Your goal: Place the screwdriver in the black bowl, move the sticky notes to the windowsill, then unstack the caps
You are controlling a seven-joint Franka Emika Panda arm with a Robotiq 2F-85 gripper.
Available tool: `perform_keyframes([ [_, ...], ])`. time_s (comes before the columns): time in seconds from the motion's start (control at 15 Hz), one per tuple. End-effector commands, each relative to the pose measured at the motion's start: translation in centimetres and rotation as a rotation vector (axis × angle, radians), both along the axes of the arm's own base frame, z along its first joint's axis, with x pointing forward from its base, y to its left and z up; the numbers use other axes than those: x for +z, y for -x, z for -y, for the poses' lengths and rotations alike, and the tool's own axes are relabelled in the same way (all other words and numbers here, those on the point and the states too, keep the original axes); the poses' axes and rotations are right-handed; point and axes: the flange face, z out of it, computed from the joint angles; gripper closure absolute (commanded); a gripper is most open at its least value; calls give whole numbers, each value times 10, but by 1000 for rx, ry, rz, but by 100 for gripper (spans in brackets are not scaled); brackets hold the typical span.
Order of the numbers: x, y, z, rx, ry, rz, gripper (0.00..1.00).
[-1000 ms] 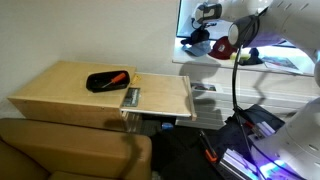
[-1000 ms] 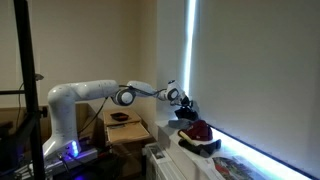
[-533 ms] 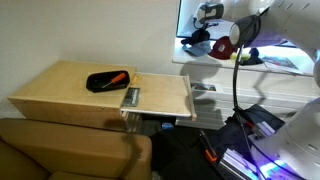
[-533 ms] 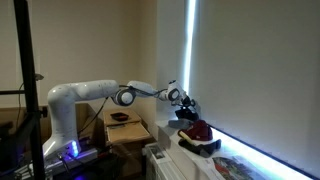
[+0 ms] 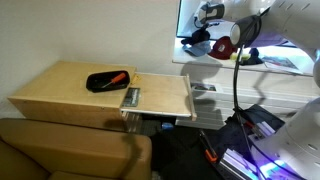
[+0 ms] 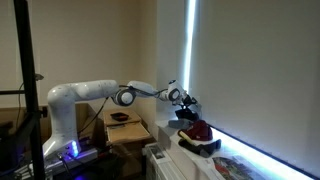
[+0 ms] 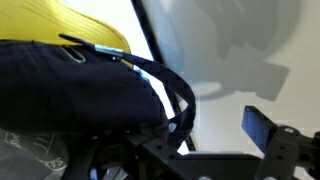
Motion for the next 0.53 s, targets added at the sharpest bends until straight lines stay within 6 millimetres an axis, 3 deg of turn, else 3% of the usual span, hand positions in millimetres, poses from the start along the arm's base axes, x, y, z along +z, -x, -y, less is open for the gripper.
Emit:
perform_keyframes([
  [0.0, 11, 3, 6, 31, 47, 143, 0],
  [0.47, 17, 17, 23, 26, 24, 363, 0],
])
